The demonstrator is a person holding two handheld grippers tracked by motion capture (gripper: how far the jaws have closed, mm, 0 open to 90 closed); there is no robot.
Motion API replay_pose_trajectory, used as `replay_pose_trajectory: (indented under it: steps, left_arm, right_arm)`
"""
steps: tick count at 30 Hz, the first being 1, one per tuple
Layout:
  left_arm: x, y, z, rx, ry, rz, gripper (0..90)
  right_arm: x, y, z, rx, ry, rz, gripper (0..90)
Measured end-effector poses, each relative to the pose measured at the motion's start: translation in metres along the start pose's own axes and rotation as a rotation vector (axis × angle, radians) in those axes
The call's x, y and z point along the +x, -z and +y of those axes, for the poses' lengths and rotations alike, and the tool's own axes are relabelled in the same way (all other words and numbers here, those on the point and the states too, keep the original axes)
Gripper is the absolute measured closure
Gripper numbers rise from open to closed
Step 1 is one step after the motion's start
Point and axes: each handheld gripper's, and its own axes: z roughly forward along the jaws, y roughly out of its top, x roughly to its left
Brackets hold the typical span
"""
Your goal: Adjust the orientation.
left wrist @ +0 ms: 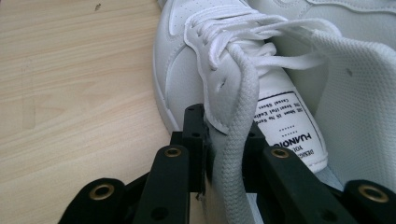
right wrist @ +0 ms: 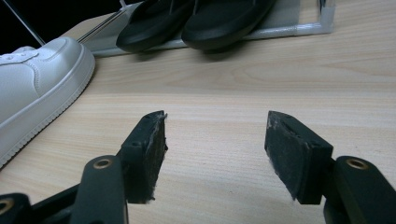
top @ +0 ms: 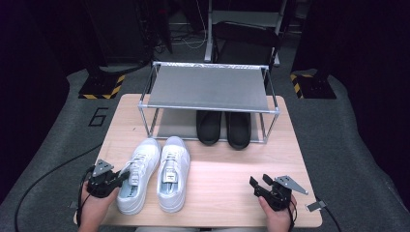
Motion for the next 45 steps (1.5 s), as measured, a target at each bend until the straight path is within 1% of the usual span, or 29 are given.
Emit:
replay_pose_trajectory:
  steps: [2,6,7,8,9,10,14,17,20,21,23,24,25,29,34,35,38,39,40,42,44,45]
  left_arm:
    - [0.000,0.000,0.000,0.003,0.002,0.005,80.2]
    - [0.000,0.001,-0.002,-0.022,0.027,0.009,81.6]
    - [0.000,0.001,-0.002,-0.017,0.028,0.007,81.9]
    - [0.000,0.001,-0.003,-0.031,0.033,0.011,82.1]
    - [0.000,0.002,-0.003,-0.023,0.035,0.007,82.3]
    - [0.000,0.002,-0.003,-0.029,0.036,0.010,82.6]
    - [0.001,0.002,-0.005,-0.051,0.065,0.010,83.2]
    - [0.001,0.002,-0.006,-0.061,0.079,0.004,83.5]
    - [0.000,0.002,-0.005,-0.058,0.075,0.004,83.5]
    - [0.000,0.001,-0.005,-0.068,0.079,0.009,83.5]
    - [-0.001,0.001,-0.004,-0.069,0.080,0.009,83.5]
    - [0.000,0.002,-0.004,-0.063,0.079,0.003,83.5]
    - [-0.001,0.003,-0.004,-0.071,0.077,0.007,83.5]
    - [0.001,0.007,-0.003,-0.076,0.076,0.008,83.5]
    - [0.004,0.012,-0.001,-0.093,0.102,0.002,83.6]
    - [0.005,0.014,0.000,-0.084,0.101,-0.005,83.6]
    - [0.004,0.016,0.002,-0.093,0.098,0.000,83.6]
    - [0.004,0.018,0.003,-0.085,0.093,0.000,83.6]
    - [0.003,0.018,0.004,-0.096,0.094,0.004,83.5]
    - [0.003,0.021,0.007,-0.090,0.090,-0.001,83.5]
    - [0.003,0.023,0.008,-0.098,0.090,-0.003,83.6]
    - [0.004,0.025,0.010,-0.094,0.091,-0.008,83.6]
  right_arm:
    - [-0.001,0.000,0.000,0.002,-0.001,-0.002,38.2]
    - [-0.001,0.000,0.000,0.002,-0.005,0.002,38.3]
    - [-0.001,0.000,0.000,0.001,-0.008,0.001,38.4]
    - [-0.001,0.000,0.000,-0.001,-0.007,0.000,38.4]
    - [-0.001,0.000,0.000,-0.003,-0.008,0.000,38.4]
    - [-0.001,0.000,0.000,-0.003,-0.009,0.000,38.4]
    - [-0.002,0.001,0.000,-0.005,-0.013,0.002,38.4]
    - [-0.002,0.001,0.000,-0.005,-0.009,-0.003,38.4]
    - [-0.002,0.001,0.000,-0.005,-0.013,-0.001,38.4]
    - [-0.002,0.001,0.000,-0.004,-0.012,-0.001,38.4]
    - [-0.003,0.001,0.000,-0.006,-0.011,-0.004,38.4]
    - [-0.003,0.001,0.000,-0.008,-0.012,-0.002,38.4]
    - [-0.002,0.002,0.000,-0.008,-0.016,-0.001,38.4]
    - [-0.003,0.002,0.000,-0.009,-0.018,-0.002,38.4]
    - [-0.003,0.002,0.000,-0.009,-0.022,-0.003,38.4]
    - [-0.004,0.002,0.000,-0.009,-0.021,-0.003,38.4]
    - [-0.004,0.002,0.000,-0.007,-0.026,-0.003,38.4]
    - [-0.004,0.002,0.000,-0.008,-0.026,-0.003,38.4]
    - [-0.004,0.002,0.000,-0.007,-0.026,-0.002,38.4]
    - [-0.004,0.002,0.000,-0.007,-0.026,-0.003,38.4]
    - [-0.005,0.002,0.000,-0.011,-0.025,-0.003,38.4]
    - [-0.005,0.002,0.000,-0.011,-0.026,-0.002,38.4]
